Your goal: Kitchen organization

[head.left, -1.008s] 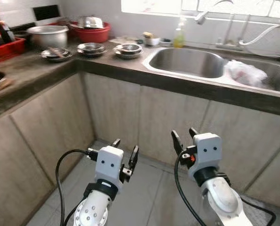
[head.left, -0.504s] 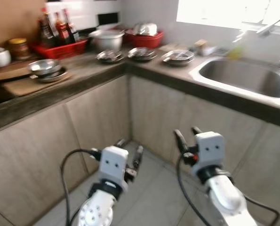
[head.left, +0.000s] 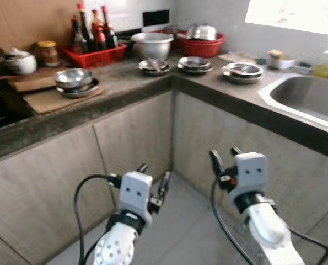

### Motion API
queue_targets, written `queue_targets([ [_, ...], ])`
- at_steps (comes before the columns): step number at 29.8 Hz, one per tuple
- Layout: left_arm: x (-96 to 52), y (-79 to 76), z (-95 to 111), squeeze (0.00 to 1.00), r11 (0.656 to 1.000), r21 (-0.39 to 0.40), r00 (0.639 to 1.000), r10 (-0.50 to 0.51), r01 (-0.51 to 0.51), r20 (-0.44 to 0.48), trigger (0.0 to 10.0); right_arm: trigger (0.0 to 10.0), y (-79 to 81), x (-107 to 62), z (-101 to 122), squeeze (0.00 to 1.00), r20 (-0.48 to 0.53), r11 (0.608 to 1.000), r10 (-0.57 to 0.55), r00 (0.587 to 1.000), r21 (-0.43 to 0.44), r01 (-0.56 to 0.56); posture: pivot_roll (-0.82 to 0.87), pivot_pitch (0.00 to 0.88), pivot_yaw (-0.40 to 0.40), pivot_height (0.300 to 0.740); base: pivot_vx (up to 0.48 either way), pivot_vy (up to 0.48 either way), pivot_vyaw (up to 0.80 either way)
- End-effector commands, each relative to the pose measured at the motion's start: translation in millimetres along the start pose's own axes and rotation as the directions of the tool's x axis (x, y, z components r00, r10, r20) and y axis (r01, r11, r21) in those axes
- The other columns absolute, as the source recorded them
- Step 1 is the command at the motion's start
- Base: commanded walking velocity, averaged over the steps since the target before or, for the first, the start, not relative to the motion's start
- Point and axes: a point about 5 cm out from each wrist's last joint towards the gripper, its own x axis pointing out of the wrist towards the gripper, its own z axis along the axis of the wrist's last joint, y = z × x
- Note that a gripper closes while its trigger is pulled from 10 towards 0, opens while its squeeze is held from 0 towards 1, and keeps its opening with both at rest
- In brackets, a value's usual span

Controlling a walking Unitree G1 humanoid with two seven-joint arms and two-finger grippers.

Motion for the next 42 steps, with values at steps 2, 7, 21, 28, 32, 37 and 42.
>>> queue_targets([
  [2, -0.7, 5.2, 0, 0.00, 1.000, 0.012, 1.000, 0.015, -0.015, -0.003, 10.0, 10.0, 7.4, 3.0, 4, 0.00, 0.023, 0.999, 0.032, 0.999, 0.008, -0.032, 0.04, 0.000, -0.050, 0.740, 0.270, 0.000, 0.31],
  [7, -0.6, 5.8, 0, 0.00, 1.000, 0.015, 1.000, 0.018, -0.018, -0.004, 10.0, 10.0, 7.6, 5.0, 5, 0.00, 0.029, 0.999, 0.036, 0.999, -0.001, -0.036, 0.04, 0.000, -0.051, 0.740, 0.269, 0.000, 0.77],
  [21, -0.1, 6.8, 0, 0.00, 1.000, 0.016, 1.000, 0.020, -0.020, -0.002, 10.0, 10.0, 5.3, 10.9, 7, 0.00, 0.033, 1.000, 0.019, 0.999, 0.020, -0.020, 0.04, 0.000, -0.051, 0.740, 0.265, 0.000, 0.29],
  [28, 1.2, 8.1, 1, 0.00, 1.000, 0.020, 1.000, 0.023, -0.023, 0.002, 10.0, 10.0, 6.7, 10.1, 2, 0.00, 0.008, 0.999, 0.030, 1.000, 0.016, -0.030, 0.04, 0.000, -0.054, 0.740, 0.265, 0.000, 0.00],
  [32, 1.4, 8.7, 1, 0.00, 0.999, 0.021, 1.000, 0.025, -0.025, 0.004, 10.0, 10.0, 8.0, 7.8, -5, 0.00, -0.027, 0.999, 0.046, 0.999, 0.006, -0.046, 0.04, 0.000, -0.052, 0.740, 0.264, 0.000, 0.00],
  [37, 1.1, 9.4, 1, 0.00, 0.999, 0.022, 1.000, 0.024, -0.025, 0.004, 10.0, 10.0, 7.1, 7.1, -9, 0.00, -0.048, 0.999, 0.051, 0.998, -0.010, -0.052, 0.04, 0.000, -0.049, 0.740, 0.266, 0.000, 0.00],
  [42, 1.4, 9.1, 0, 0.00, 0.999, 0.024, 1.000, 0.023, -0.023, 0.004, 10.0, 10.0, 6.1, 9.5, -8, 0.00, -0.044, 0.999, 0.048, 0.998, -0.017, -0.049, 0.04, 0.000, -0.051, 0.740, 0.266, 0.000, 0.00],
])
